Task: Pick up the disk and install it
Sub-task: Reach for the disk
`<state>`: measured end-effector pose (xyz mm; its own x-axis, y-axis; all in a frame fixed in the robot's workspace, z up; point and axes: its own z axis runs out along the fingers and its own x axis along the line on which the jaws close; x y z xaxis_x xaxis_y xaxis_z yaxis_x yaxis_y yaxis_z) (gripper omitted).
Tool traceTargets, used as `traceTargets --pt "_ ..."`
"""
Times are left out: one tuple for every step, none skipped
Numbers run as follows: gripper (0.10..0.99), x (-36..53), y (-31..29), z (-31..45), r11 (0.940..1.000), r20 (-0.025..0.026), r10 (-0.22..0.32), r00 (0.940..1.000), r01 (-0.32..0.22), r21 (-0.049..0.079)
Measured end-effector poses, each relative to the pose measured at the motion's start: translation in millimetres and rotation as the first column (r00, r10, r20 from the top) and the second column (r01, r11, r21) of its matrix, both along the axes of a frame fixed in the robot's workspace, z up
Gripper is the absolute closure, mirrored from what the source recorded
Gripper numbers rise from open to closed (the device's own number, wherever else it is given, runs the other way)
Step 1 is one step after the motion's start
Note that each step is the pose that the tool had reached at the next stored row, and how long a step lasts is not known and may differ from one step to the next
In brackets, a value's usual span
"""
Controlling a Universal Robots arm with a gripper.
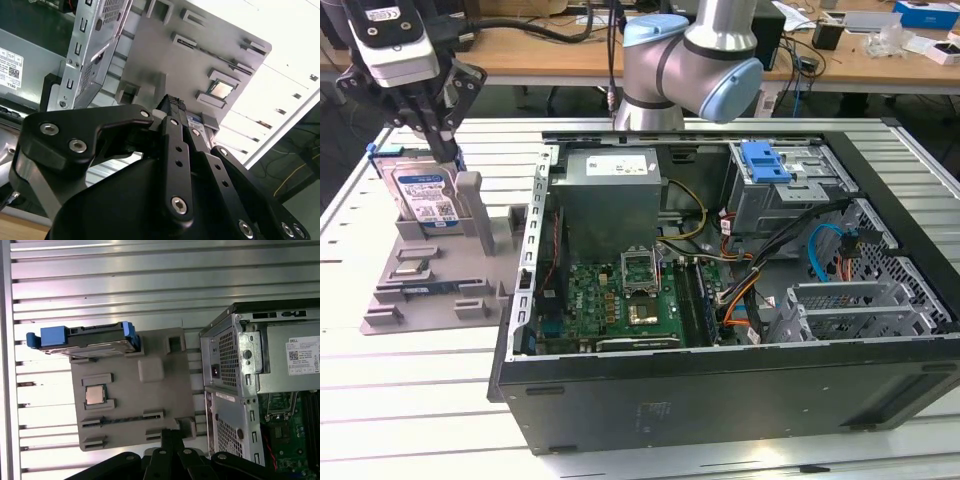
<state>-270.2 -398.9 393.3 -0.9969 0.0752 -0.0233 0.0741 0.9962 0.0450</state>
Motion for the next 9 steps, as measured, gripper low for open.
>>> traceTargets --pt "0.984 -1.7 0.0 0.0 1.0000 0.0000 0.000 1.0000 0.000 0.000" --pt "0.984 -3.0 0.0 0.0 1.0000 0.0000 0.000 1.0000 0.000 0.000" --pt "0.984 -4.3 0.0 0.0 1.0000 0.0000 0.000 1.0000 0.000 0.000" --pt "0.984 -5.6 0.0 0.0 1.0000 0.0000 0.000 1.0000 0.000 0.000" --pt "0.984 -7.1 0.0 0.0 1.0000 0.0000 0.000 1.0000 0.000 0.000" --pt "0.984 -8.1 0.0 0.0 1.0000 0.0000 0.000 1.0000 0.000 0.000" --pt "0.984 -9.2 0.0 0.0 1.0000 0.0000 0.000 1.0000 0.000 0.000" --pt "0.984 -10.0 0.0 0.0 1.0000 0.0000 0.000 1.0000 0.000 0.000" --pt "0.984 -11.2 0.0 0.0 1.0000 0.0000 0.000 1.0000 0.000 0.000"
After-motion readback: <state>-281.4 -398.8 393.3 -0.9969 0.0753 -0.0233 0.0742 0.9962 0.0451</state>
